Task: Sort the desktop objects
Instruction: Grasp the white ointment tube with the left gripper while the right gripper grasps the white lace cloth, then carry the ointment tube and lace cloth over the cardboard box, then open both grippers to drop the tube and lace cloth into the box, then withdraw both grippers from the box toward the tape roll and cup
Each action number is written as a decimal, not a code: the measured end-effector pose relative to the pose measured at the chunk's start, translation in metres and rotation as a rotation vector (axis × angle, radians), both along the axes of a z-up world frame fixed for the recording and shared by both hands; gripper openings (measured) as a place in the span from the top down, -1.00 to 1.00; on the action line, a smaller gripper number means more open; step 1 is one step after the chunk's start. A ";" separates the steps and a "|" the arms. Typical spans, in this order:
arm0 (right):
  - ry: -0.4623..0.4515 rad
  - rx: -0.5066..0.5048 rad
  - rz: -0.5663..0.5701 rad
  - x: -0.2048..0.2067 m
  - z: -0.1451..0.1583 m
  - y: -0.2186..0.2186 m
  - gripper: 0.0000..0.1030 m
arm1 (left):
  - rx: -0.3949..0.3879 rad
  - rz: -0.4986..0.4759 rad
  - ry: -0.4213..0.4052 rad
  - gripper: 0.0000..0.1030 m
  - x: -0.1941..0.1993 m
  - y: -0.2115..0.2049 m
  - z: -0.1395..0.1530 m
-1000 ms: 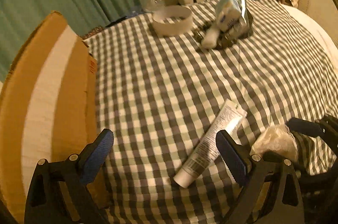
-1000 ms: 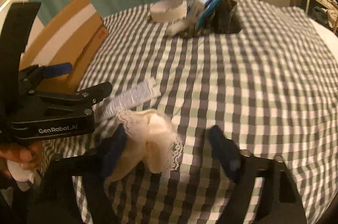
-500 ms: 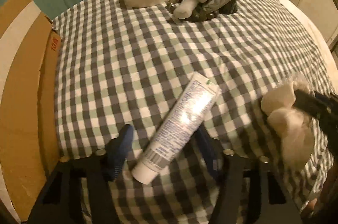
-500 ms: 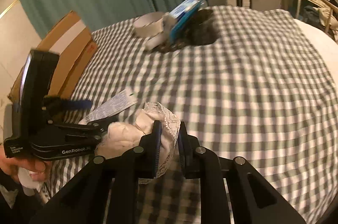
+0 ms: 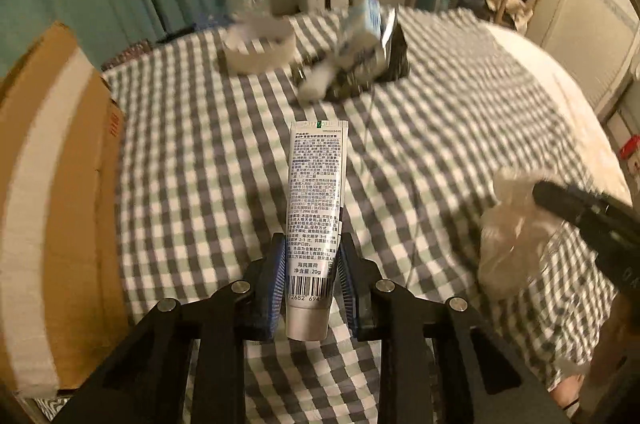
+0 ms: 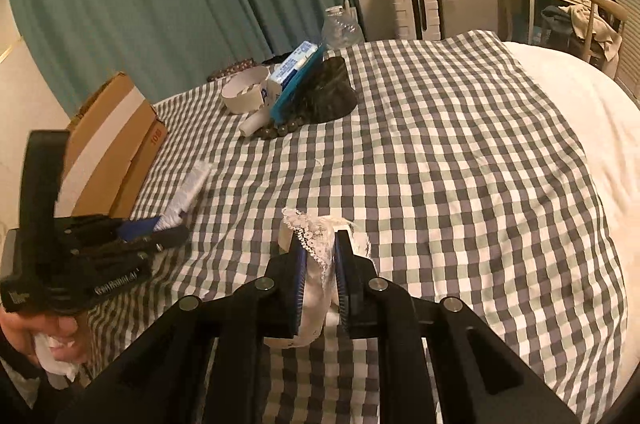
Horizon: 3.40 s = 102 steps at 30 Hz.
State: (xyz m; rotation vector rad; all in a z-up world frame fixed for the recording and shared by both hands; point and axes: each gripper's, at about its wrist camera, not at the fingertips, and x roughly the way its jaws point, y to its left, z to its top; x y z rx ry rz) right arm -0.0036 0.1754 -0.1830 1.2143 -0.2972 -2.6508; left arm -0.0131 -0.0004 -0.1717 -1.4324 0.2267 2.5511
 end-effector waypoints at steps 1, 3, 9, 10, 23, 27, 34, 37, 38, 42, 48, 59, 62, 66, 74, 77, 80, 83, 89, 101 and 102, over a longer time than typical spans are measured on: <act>0.004 -0.007 -0.002 0.001 0.002 0.000 0.74 | -0.003 0.003 0.016 0.51 -0.004 -0.001 0.005; 0.013 -0.018 -0.005 0.003 0.006 -0.001 0.74 | -0.006 0.008 0.053 0.51 0.002 -0.004 0.015; 0.049 -0.057 -0.005 0.004 0.025 -0.005 0.79 | -0.027 0.030 0.173 0.51 0.008 -0.001 0.050; 0.056 -0.059 -0.004 0.004 0.029 -0.006 0.81 | -0.026 0.036 0.200 0.51 0.007 0.001 0.058; 0.184 -0.087 0.061 0.006 0.117 -0.008 0.85 | -0.021 0.097 0.314 0.51 0.039 0.009 0.170; 0.243 -0.078 0.109 0.011 0.153 -0.025 0.85 | -0.024 0.123 0.379 0.51 0.041 -0.006 0.204; 0.259 -0.072 0.202 0.004 0.183 -0.073 0.85 | -0.114 0.137 0.440 0.51 0.040 -0.035 0.211; 0.249 -0.077 0.245 -0.005 0.186 -0.096 0.85 | -0.107 0.155 0.438 0.51 0.031 -0.055 0.196; 0.256 -0.070 0.251 -0.008 0.189 -0.101 0.85 | -0.091 0.179 0.425 0.51 0.025 -0.065 0.191; 0.267 -0.028 0.273 -0.022 0.202 -0.124 0.85 | -0.127 0.240 0.402 0.51 0.008 -0.090 0.193; 0.240 0.001 0.304 -0.045 0.220 -0.154 0.85 | -0.123 0.278 0.357 0.51 -0.019 -0.123 0.205; 0.172 0.018 0.364 -0.068 0.195 -0.235 0.85 | -0.097 0.363 0.318 0.51 -0.003 -0.199 0.176; 0.163 0.013 0.409 -0.071 0.188 -0.259 0.85 | -0.081 0.364 0.311 0.51 -0.001 -0.213 0.164; 0.167 0.014 0.465 -0.071 0.178 -0.290 0.85 | -0.055 0.398 0.271 0.51 -0.008 -0.235 0.143; 0.122 0.049 0.523 -0.083 0.137 -0.327 0.85 | -0.028 0.413 0.240 0.51 -0.014 -0.253 0.127; 0.116 0.067 0.535 -0.085 0.128 -0.334 0.85 | -0.028 0.412 0.228 0.50 -0.018 -0.254 0.121; 0.093 0.071 0.545 -0.087 0.119 -0.339 0.79 | -0.039 0.398 0.229 0.47 -0.018 -0.252 0.121; 0.087 0.082 0.537 -0.085 0.117 -0.339 0.35 | -0.036 0.396 0.243 0.35 -0.016 -0.250 0.125; 0.169 0.117 0.485 -0.075 0.132 -0.327 0.06 | -0.036 0.392 0.285 0.00 -0.008 -0.246 0.137; 0.228 0.113 0.352 -0.057 0.176 -0.257 -0.22 | -0.020 0.376 0.380 -0.83 0.001 -0.210 0.168; 0.225 0.109 0.341 -0.056 0.179 -0.247 -0.24 | -0.020 0.379 0.392 -0.95 0.002 -0.206 0.170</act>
